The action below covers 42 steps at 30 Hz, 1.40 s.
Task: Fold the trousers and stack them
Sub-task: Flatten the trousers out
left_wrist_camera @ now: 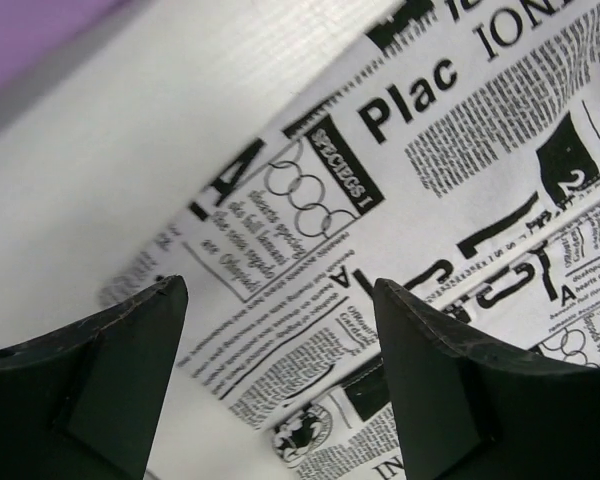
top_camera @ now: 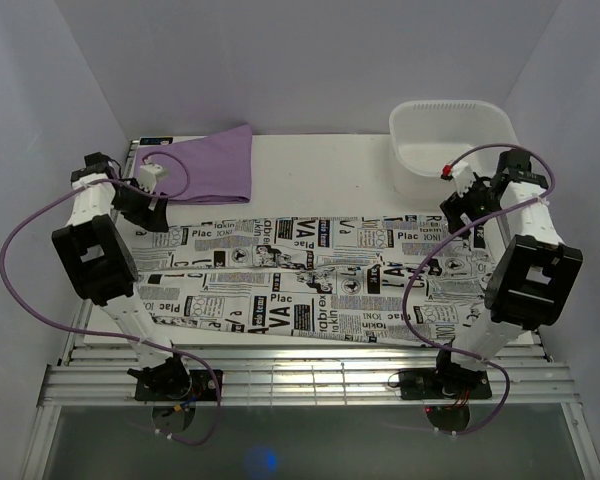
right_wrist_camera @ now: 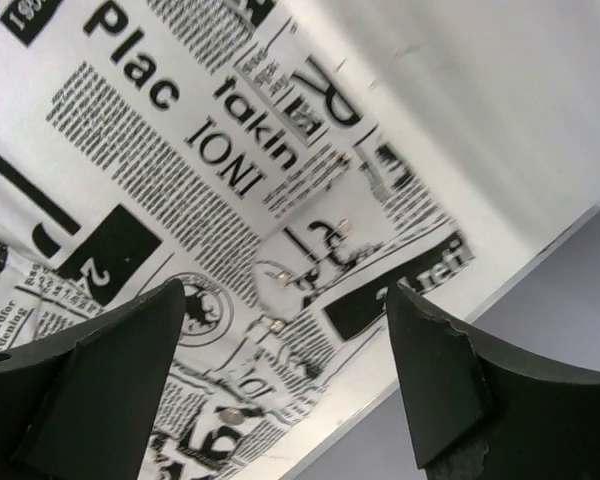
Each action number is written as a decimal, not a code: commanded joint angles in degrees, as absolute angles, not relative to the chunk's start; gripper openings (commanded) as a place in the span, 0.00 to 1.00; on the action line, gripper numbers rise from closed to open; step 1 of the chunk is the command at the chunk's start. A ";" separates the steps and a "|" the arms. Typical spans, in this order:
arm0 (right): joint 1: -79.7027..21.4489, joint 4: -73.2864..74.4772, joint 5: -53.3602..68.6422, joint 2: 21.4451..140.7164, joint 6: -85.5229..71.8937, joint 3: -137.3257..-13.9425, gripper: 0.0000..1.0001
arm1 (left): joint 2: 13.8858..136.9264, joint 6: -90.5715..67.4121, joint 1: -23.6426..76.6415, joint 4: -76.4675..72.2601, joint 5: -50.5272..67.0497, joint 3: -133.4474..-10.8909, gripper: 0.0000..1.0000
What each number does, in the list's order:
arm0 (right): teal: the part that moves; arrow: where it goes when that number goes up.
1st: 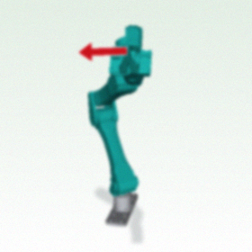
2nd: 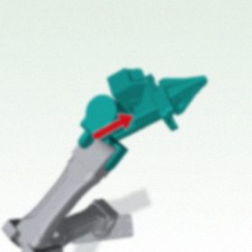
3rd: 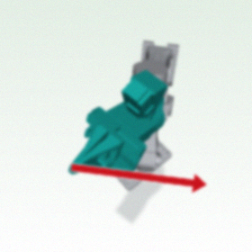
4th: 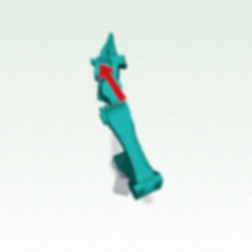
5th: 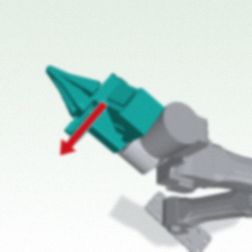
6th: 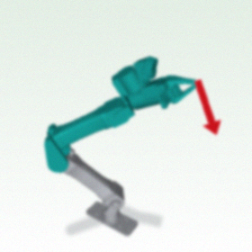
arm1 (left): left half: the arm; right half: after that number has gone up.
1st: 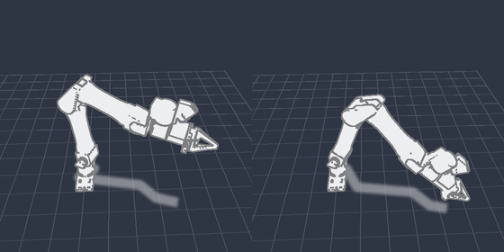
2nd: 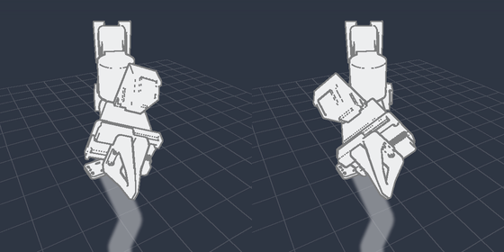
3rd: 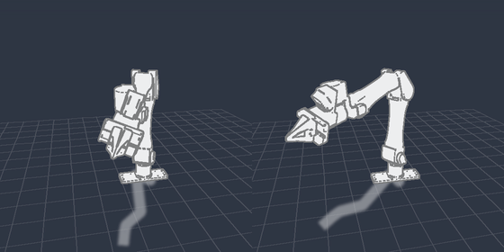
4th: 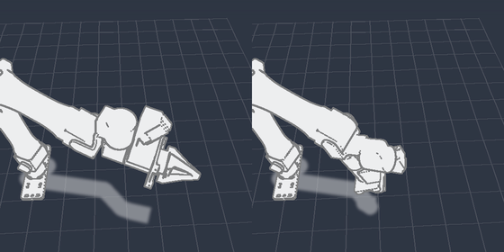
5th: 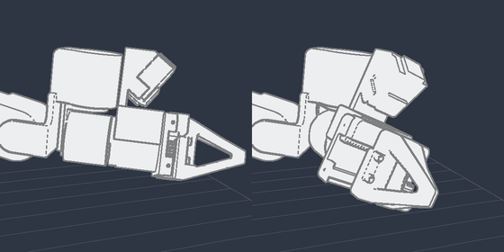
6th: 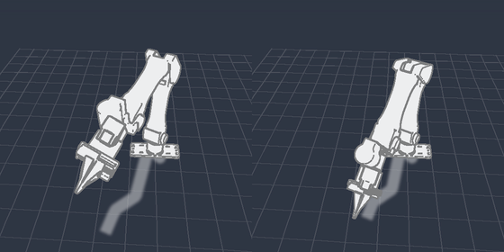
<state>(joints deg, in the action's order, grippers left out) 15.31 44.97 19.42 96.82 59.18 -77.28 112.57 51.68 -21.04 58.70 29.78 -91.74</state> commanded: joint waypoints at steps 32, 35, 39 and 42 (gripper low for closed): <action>29.88 -8.35 25.49 110.20 12.22 -68.11 0.71 | 124.53 36.39 -29.88 50.80 34.46 -107.66 0.85; 29.88 -8.53 24.87 112.05 9.16 -68.20 0.67 | 125.85 36.56 -30.15 51.06 32.79 -108.72 0.85; 29.88 -9.49 24.35 112.76 7.03 -66.80 0.66 | 127.17 36.56 -30.76 51.06 31.64 -109.77 0.85; 29.88 -10.90 24.61 114.16 5.11 -66.45 0.62 | 129.01 36.65 -31.20 51.06 29.54 -111.09 0.85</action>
